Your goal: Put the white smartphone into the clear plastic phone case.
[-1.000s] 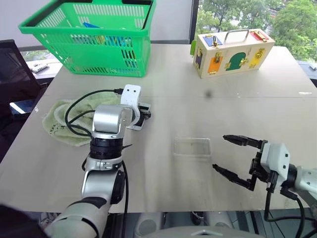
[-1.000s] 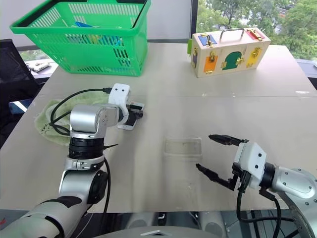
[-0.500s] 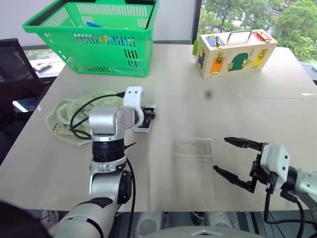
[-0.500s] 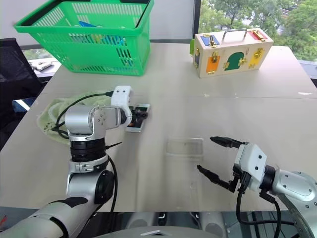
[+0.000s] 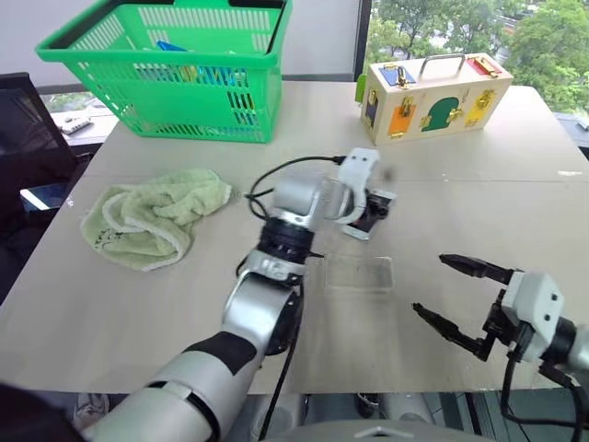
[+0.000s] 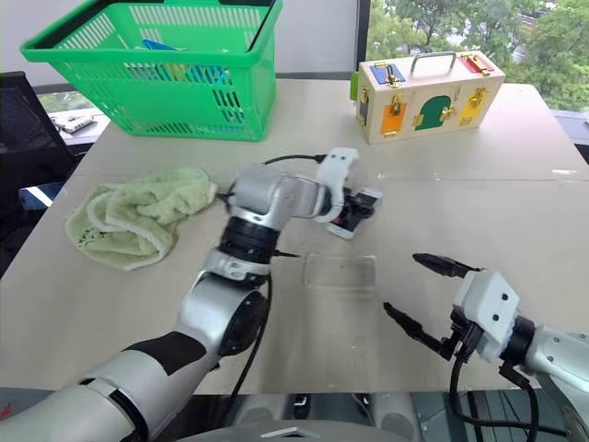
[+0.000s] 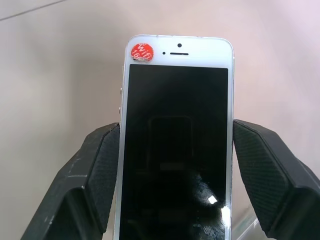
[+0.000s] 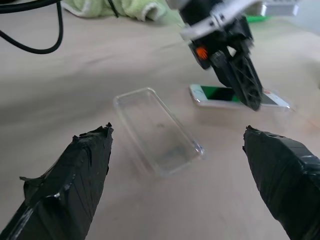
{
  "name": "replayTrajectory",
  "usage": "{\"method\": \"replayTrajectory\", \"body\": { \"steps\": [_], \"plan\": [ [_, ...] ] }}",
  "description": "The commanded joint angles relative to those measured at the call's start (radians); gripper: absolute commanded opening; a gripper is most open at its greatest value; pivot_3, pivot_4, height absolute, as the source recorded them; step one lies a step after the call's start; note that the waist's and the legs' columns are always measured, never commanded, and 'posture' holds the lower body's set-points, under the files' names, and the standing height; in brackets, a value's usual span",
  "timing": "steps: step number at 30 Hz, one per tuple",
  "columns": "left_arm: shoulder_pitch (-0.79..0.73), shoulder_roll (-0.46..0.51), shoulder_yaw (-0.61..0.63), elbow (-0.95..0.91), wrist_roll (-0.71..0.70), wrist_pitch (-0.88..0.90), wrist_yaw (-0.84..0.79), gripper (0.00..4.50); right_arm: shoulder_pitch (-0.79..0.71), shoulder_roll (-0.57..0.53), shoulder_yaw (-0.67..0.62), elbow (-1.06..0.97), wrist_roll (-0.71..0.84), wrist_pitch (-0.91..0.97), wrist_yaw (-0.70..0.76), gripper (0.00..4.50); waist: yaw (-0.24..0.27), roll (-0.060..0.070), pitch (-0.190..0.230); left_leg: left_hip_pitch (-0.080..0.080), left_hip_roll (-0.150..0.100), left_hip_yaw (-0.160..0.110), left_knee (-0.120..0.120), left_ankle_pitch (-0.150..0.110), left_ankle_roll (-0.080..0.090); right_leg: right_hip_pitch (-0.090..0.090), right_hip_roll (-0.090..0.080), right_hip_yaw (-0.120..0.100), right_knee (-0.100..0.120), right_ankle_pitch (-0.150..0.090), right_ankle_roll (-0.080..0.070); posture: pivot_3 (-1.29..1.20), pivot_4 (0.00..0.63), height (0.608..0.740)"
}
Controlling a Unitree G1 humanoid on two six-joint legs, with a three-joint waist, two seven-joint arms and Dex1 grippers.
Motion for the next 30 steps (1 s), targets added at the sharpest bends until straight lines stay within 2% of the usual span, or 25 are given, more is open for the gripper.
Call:
{"method": "replayTrajectory", "body": {
  "steps": [1, 3, 4, 5, 6, 9, 13, 15, 19, 21, 24, 27, 30],
  "plan": [
    [-0.056, -0.078, -0.011, 0.136, 0.021, -0.173, 0.032, 2.89, 0.031, 0.012, -0.047, -0.062, 0.008, 0.003, -0.019, 4.50, -0.005, 0.000, 0.000, 0.000, 0.000, 0.001, 0.000, 0.000, 0.000, 0.000, 0.000, 0.000, 0.000, 0.000, 0.000, 0.00, 0.150, 0.740],
    [-0.063, -0.107, -0.042, 0.194, 0.025, -0.228, 0.013, 2.89, 0.045, 0.016, -0.048, -0.078, -0.003, 0.019, -0.040, 4.50, -0.008, 0.000, 0.000, 0.001, 0.001, 0.001, 0.000, 0.000, 0.000, 0.000, 0.000, 0.001, 0.000, 0.000, 0.000, 0.00, 0.150, 0.740],
    [-0.063, -0.112, -0.058, 0.212, 0.024, -0.242, -0.004, 3.95, 0.042, 0.018, -0.042, -0.081, -0.009, 0.035, -0.058, 4.50, -0.007, 0.000, 0.000, 0.001, 0.001, 0.000, 0.000, 0.000, 0.000, 0.000, 0.000, 0.000, 0.000, 0.000, 0.000, 0.00, 0.150, 0.740],
    [-0.059, -0.115, -0.078, 0.214, 0.024, -0.250, -0.020, 4.29, 0.036, 0.022, -0.037, -0.081, -0.009, 0.056, -0.080, 4.50, -0.006, 0.000, 0.000, 0.001, 0.001, 0.000, 0.000, 0.000, 0.000, 0.000, 0.000, -0.001, 0.000, 0.000, 0.000, 0.00, 0.150, 0.740],
    [-0.055, -0.116, -0.095, 0.212, 0.024, -0.259, -0.033, 4.43, 0.026, 0.025, -0.029, -0.081, -0.014, 0.082, -0.106, 4.50, -0.004, 0.000, 0.000, 0.001, 0.001, 0.000, 0.000, 0.000, 0.000, 0.000, 0.000, -0.001, 0.000, 0.000, 0.000, 0.00, 0.150, 0.740],
    [-0.045, -0.097, -0.096, 0.160, -0.002, -0.243, -0.057, 4.43, -0.035, 0.031, 0.011, -0.057, -0.076, 0.209, -0.231, 4.50, -0.001, 0.000, 0.000, 0.001, 0.001, 0.000, 0.001, 0.000, 0.000, 0.001, -0.001, -0.001, 0.000, 0.000, 0.000, 0.00, 0.150, 0.740],
    [-0.013, 0.028, -0.051, 0.001, -0.051, -0.163, -0.126, 4.43, -0.157, 0.086, 0.056, -0.043, -0.027, 0.365, -0.346, 4.50, -0.004, 0.000, 0.000, 0.000, 0.001, 0.001, 0.001, 0.000, 0.000, 0.000, -0.003, -0.001, 0.000, 0.001, 0.000, 0.00, 0.150, 0.740],
    [0.042, 0.127, -0.017, -0.149, -0.096, -0.126, -0.189, 4.43, -0.252, 0.102, 0.147, 0.000, -0.103, 0.398, -0.401, 4.50, -0.018, 0.002, 0.000, 0.000, 0.002, 0.001, -0.001, 0.000, 0.000, -0.001, -0.002, 0.000, 0.000, 0.000, 0.000, 0.00, 0.150, 0.740],
    [0.187, 0.228, 0.031, -0.357, -0.196, -0.236, -0.329, 4.43, -0.425, 0.148, 0.265, 0.087, -0.161, 0.504, -0.483, 4.50, -0.032, 0.003, 0.000, 0.001, 0.005, 0.004, -0.005, 0.000, -0.001, -0.004, 0.002, 0.006, 0.001, 0.001, -0.001, 0.00, 0.150, 0.740],
    [0.268, 0.298, -0.006, -0.415, -0.172, -0.350, -0.393, 4.43, -0.520, 0.178, 0.311, 0.135, -0.205, 0.573, -0.542, 4.50, -0.023, 0.003, 0.000, 0.000, 0.006, 0.003, -0.006, 0.000, -0.001, -0.005, 0.003, 0.005, 0.002, 0.003, -0.004, 0.00, 0.150, 0.740],
    [0.337, 0.387, -0.070, -0.437, -0.175, -0.388, -0.501, 4.43, -0.630, 0.232, 0.344, 0.202, -0.211, 0.644, -0.570, 4.50, -0.015, 0.003, 0.000, -0.001, 0.004, 0.003, -0.006, 0.002, -0.003, -0.006, 0.003, 0.006, 0.001, 0.002, -0.006, 0.00, 0.150, 0.740],
    [0.325, 0.402, -0.137, -0.354, -0.083, -0.456, -0.454, 4.43, -0.691, 0.248, 0.375, 0.249, -0.244, 0.661, -0.584, 4.50, -0.006, 0.003, 0.000, -0.002, 0.003, 0.005, -0.004, 0.002, -0.003, -0.005, 0.002, 0.004, 0.001, 0.002, -0.006, 0.00, 0.150, 0.740],
    [0.307, 0.377, -0.163, -0.280, -0.017, -0.540, -0.397, 4.43, -0.734, 0.264, 0.383, 0.281, -0.266, 0.680, -0.600, 4.50, -0.003, 0.003, 0.000, -0.001, 0.001, 0.005, -0.001, 0.001, -0.001, -0.003, 0.001, 0.004, 0.000, 0.000, -0.001, 0.00, 0.150, 0.740]
  ]
}}
